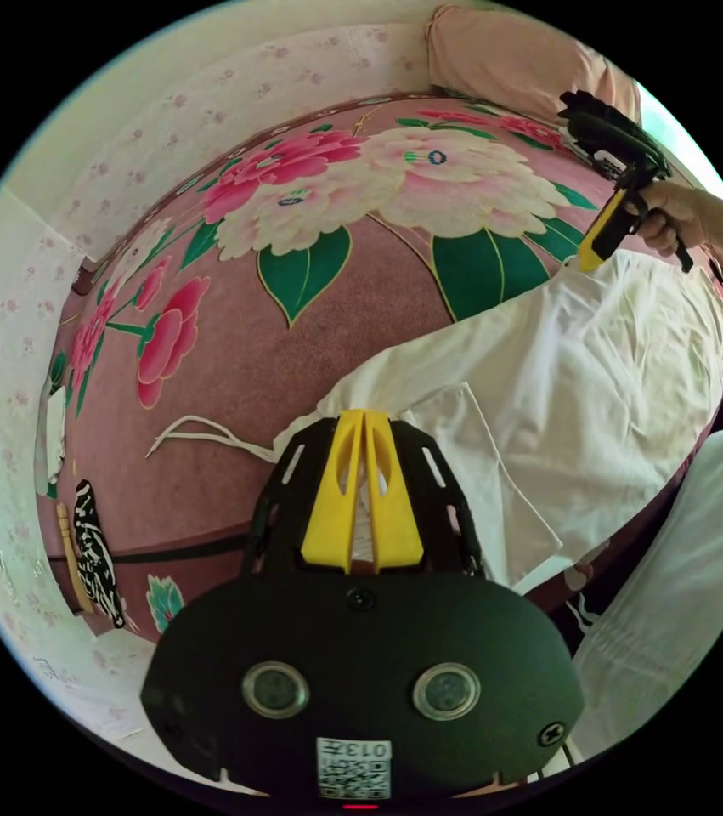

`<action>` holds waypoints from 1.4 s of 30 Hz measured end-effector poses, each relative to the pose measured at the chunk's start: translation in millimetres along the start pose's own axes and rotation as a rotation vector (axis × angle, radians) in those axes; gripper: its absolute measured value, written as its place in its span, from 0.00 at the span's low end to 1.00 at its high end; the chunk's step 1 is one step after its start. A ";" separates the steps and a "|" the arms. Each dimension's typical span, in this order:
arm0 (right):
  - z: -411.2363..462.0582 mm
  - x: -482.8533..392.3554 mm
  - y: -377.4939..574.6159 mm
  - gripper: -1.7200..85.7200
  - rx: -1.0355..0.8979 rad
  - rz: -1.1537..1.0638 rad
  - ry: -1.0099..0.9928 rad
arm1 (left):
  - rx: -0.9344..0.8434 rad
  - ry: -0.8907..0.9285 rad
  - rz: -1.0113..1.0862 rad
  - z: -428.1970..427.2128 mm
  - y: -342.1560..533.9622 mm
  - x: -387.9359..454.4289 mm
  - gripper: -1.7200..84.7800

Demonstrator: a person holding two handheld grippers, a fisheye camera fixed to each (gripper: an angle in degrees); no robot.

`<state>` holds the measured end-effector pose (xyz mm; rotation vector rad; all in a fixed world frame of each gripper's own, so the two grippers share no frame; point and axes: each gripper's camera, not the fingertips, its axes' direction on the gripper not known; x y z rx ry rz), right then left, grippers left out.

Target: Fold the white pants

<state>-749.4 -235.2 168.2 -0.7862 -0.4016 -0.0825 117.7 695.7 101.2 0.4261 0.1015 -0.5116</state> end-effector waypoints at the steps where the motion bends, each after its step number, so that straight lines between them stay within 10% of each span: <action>1: 1.9 8.0 -5.3 0.10 0.004 0.032 -0.032 | -0.001 0.007 0.000 0.3 -0.1 -1.0 0.02; 16: -10.0 32.4 -13.1 0.07 0.034 0.109 -0.117 | -0.034 0.007 0.026 -5.2 -11.4 0.0 0.02; 22: -57.9 -37.4 49.3 0.03 0.243 -0.317 0.065 | -0.077 0.053 -0.025 8.1 -15.8 -7.5 0.02; 35: -90.9 27.2 100.8 0.02 0.461 -0.008 -0.129 | -0.035 -0.013 -0.082 -18.1 0.2 -18.0 0.02; 42: -111.2 -43.0 226.2 0.02 0.459 -0.081 0.117 | 0.011 0.095 0.046 -45.2 45.3 19.8 0.02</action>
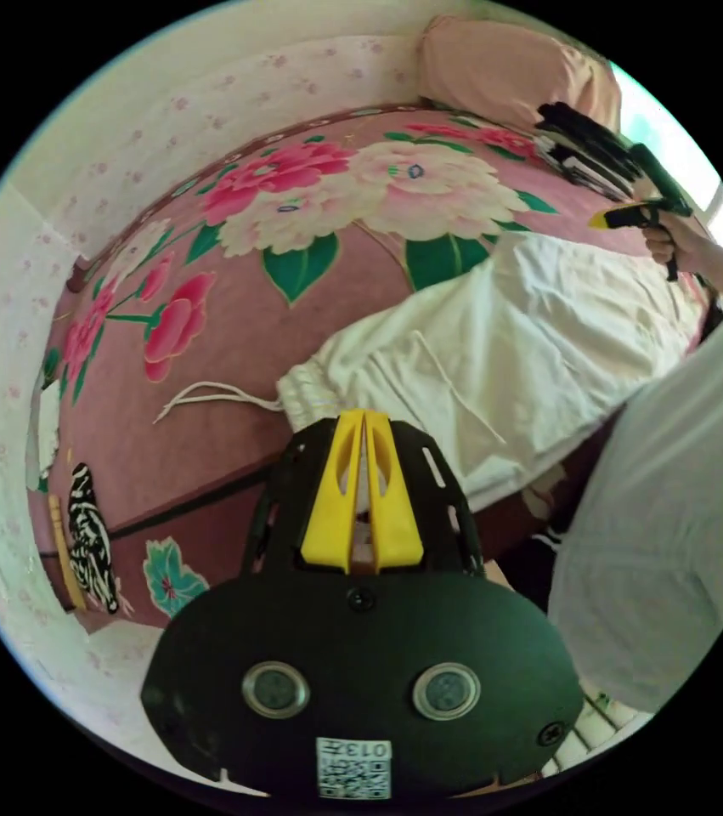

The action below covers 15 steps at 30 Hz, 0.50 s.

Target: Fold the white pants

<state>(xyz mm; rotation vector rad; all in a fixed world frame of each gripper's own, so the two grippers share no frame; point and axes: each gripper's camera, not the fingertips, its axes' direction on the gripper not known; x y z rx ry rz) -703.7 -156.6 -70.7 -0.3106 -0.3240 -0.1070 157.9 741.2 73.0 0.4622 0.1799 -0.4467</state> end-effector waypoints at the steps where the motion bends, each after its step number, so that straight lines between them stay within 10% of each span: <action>1: 11.9 -21.1 20.0 0.02 -0.062 -0.017 0.026 | -0.043 0.016 0.080 10.4 2.4 18.3 0.02; 8: 101.0 -80.8 123.8 0.02 -0.372 -0.024 0.279 | -0.213 -0.136 0.286 70.2 30.9 54.5 0.02; 15: 15.1 -96.5 189.1 0.02 -0.108 0.159 0.360 | 0.012 -0.045 0.295 28.2 -8.5 89.1 0.02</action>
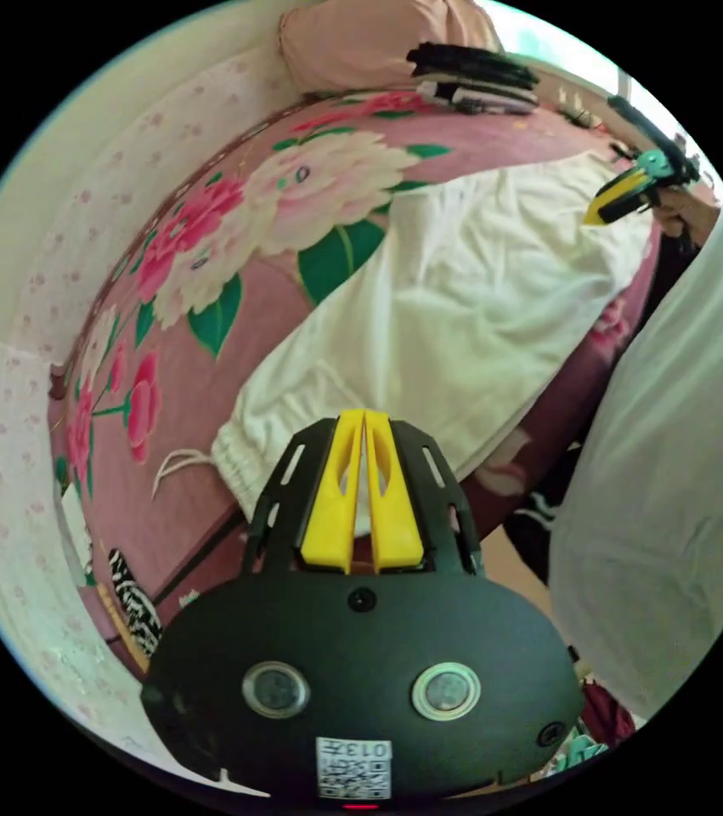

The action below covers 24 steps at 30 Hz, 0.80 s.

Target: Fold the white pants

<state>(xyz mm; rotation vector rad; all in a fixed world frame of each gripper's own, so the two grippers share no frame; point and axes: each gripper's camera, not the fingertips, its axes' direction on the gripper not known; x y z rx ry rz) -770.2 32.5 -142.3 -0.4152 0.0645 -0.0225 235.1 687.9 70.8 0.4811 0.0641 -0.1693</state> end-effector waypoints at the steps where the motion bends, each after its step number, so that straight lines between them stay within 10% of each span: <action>1: -4.1 4.4 17.7 0.02 0.002 0.036 0.034 | 0.019 0.065 0.032 6.3 -13.1 12.1 0.02; 9: 47.3 43.9 80.7 0.02 -0.194 0.177 0.061 | -0.082 0.074 0.040 76.8 -22.4 35.3 0.02; 24: -79.8 210.5 297.8 0.02 0.191 0.657 0.148 | -0.077 -0.080 0.051 126.0 -142.6 82.9 0.02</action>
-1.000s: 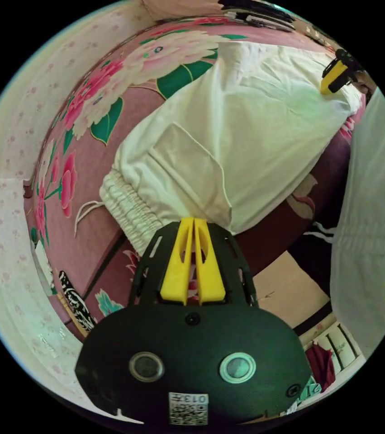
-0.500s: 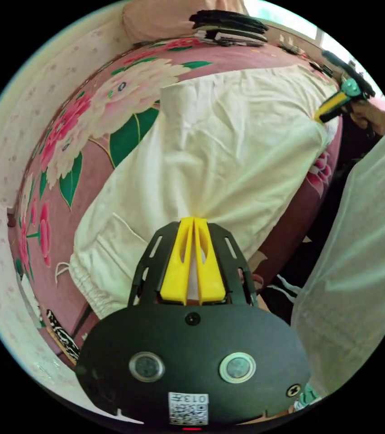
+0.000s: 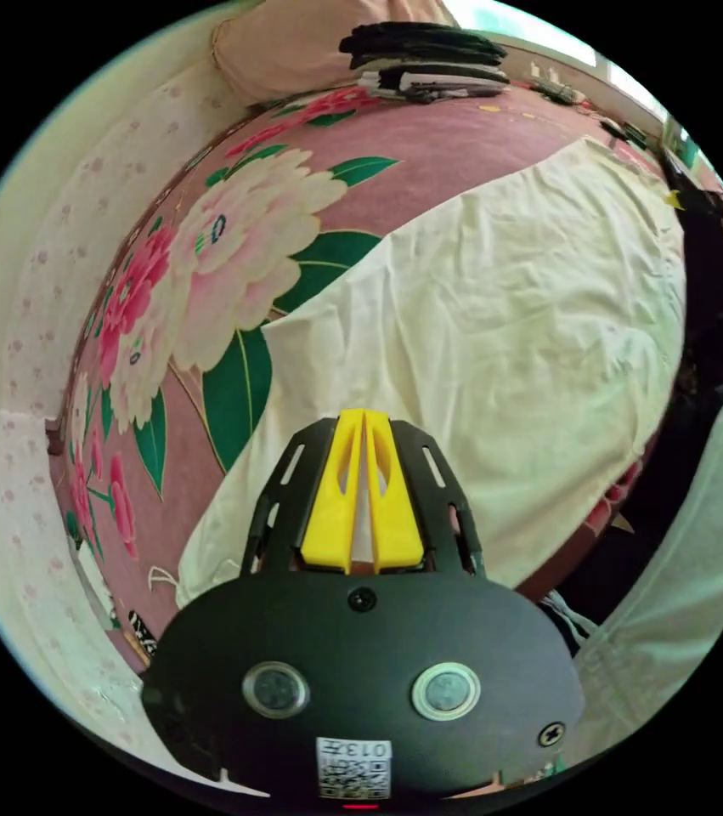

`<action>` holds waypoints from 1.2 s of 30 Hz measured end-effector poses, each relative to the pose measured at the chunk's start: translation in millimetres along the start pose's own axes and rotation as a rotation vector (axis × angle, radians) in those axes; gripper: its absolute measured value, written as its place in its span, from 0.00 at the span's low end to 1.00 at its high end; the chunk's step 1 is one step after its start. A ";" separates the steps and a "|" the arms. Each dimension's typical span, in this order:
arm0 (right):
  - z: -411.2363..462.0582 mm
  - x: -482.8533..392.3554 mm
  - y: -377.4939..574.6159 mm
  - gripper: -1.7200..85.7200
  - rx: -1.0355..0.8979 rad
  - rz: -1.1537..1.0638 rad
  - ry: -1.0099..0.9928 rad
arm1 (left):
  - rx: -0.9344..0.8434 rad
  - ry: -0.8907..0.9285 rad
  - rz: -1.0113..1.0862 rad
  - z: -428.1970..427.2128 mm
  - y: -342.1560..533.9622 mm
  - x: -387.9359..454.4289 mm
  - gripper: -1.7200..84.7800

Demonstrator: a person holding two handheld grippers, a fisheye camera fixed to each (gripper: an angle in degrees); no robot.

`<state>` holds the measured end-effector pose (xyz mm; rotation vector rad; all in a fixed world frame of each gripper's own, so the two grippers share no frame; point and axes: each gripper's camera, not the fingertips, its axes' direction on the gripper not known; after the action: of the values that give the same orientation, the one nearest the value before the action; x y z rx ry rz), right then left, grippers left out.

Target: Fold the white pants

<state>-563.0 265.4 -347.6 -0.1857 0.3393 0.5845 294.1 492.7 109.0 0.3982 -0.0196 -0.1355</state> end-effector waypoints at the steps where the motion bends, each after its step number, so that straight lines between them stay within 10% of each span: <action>1: -5.7 18.5 6.6 0.02 0.010 0.009 0.018 | -0.086 -0.026 -0.050 18.3 -5.2 -7.9 0.02; 9: -9.5 133.4 47.2 0.02 0.008 0.070 0.068 | -0.156 0.023 -0.269 34.2 -9.3 -39.7 0.02; 20: 21.7 232.4 56.8 0.02 0.127 0.146 -0.003 | 0.114 0.069 0.335 -11.3 -110.4 161.7 0.02; 36: 27.8 261.2 69.0 0.02 0.221 0.095 0.018 | 0.123 0.134 0.609 17.7 -249.5 267.1 0.02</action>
<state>-391.0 462.0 -422.1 0.0377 0.4288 0.6344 526.1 222.0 26.5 0.5070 -0.0162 0.4950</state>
